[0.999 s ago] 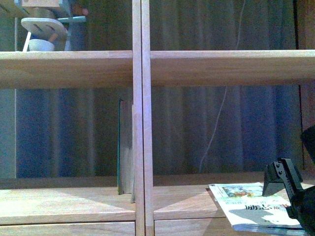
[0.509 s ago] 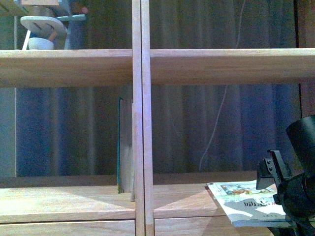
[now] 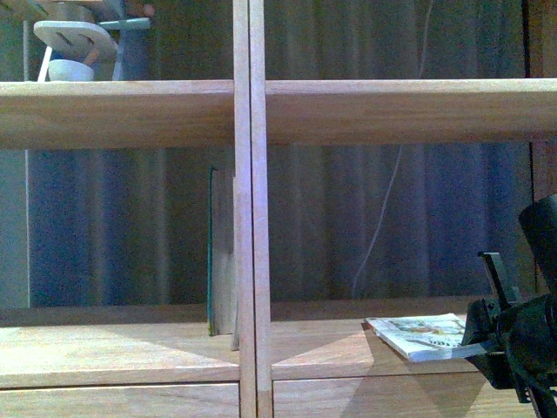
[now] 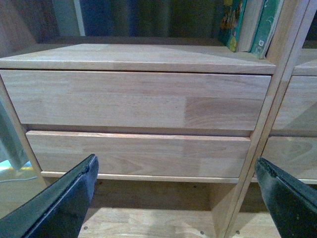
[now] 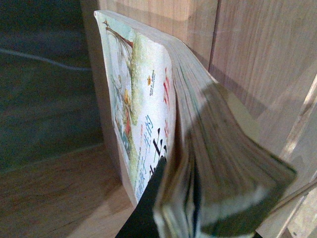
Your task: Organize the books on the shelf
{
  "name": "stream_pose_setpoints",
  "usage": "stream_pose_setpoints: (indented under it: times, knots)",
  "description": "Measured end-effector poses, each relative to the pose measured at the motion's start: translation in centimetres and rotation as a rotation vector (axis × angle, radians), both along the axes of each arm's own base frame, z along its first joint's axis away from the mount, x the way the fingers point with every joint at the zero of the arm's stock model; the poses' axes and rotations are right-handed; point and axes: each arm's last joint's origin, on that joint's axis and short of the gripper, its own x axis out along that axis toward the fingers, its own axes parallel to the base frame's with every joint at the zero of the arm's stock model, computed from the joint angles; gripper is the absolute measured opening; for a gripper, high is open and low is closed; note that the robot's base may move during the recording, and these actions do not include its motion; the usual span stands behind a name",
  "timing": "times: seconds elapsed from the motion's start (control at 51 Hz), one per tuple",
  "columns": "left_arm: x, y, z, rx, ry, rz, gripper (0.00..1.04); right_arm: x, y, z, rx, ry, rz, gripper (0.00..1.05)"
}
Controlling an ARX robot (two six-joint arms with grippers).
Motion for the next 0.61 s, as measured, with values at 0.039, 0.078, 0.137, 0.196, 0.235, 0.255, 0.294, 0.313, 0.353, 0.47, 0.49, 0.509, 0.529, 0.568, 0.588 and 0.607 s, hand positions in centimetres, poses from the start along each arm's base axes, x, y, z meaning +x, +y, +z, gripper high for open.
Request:
stream_pose_setpoints:
  times: [0.039, 0.078, 0.137, 0.196, 0.235, 0.255, 0.294, 0.313, 0.353, 0.47, 0.49, 0.509, 0.529, 0.568, 0.588, 0.607]
  knots:
    - [0.0, 0.0, 0.0, 0.000, 0.000, 0.000, 0.97, -0.2, 0.0, 0.0, -0.002, -0.002, 0.005, 0.07]
    - [0.0, 0.0, 0.0, 0.000, 0.000, 0.000, 0.97, -0.3, -0.1, 0.1, -0.002, -0.005, 0.007, 0.07]
    - [0.0, 0.0, 0.0, 0.000, 0.000, 0.000, 0.97, -0.6, -0.1, 0.4, -0.011, -0.018, 0.013, 0.07]
    - [0.0, 0.0, 0.0, 0.000, 0.000, 0.000, 0.97, -0.9, -0.2, 0.8, -0.028, -0.036, 0.022, 0.07]
    - [0.0, 0.0, 0.0, 0.000, 0.000, 0.000, 0.97, -1.1, -0.3, 1.1, -0.044, -0.055, 0.028, 0.07]
    - [0.0, 0.0, 0.0, 0.000, 0.000, 0.000, 0.97, -1.1, -0.3, 1.2, -0.046, -0.060, 0.030, 0.07]
    - [0.0, 0.0, 0.0, 0.000, 0.000, 0.000, 0.97, -1.4, -0.4, 1.8, -0.066, -0.087, 0.043, 0.07]
    - [0.0, 0.0, 0.0, 0.000, 0.000, 0.000, 0.97, -1.5, -0.4, 1.9, -0.075, -0.094, 0.049, 0.07]
    - [0.0, 0.0, 0.0, 0.000, 0.000, 0.000, 0.97, -2.0, -0.6, 2.8, -0.105, -0.137, 0.073, 0.07]
    - [0.0, 0.0, 0.0, 0.000, 0.000, 0.000, 0.97, -3.0, -0.9, 4.7, -0.183, -0.236, 0.137, 0.07]
    - [0.0, 0.0, 0.0, 0.000, 0.000, 0.000, 0.97, -3.3, -1.0, 5.2, -0.200, -0.261, 0.153, 0.07]
    - [0.0, 0.0, 0.0, 0.000, 0.000, 0.000, 0.97, -3.4, -1.1, 5.5, -0.204, -0.273, 0.160, 0.07]
    - [0.0, 0.0, 0.0, 0.000, 0.000, 0.000, 0.97, -3.7, -1.2, 6.0, -0.222, -0.299, 0.172, 0.07]
    - [0.0, 0.0, 0.0, 0.000, 0.000, 0.000, 0.97, -4.2, -1.4, 6.8, -0.253, -0.339, 0.202, 0.07]
    - [0.0, 0.0, 0.0, 0.000, 0.000, 0.000, 0.97, -4.5, -1.6, 7.2, -0.268, -0.362, 0.216, 0.07]
    - [0.0, 0.0, 0.0, 0.000, 0.000, 0.000, 0.97, -4.7, -1.6, 7.5, -0.272, -0.374, 0.224, 0.07]
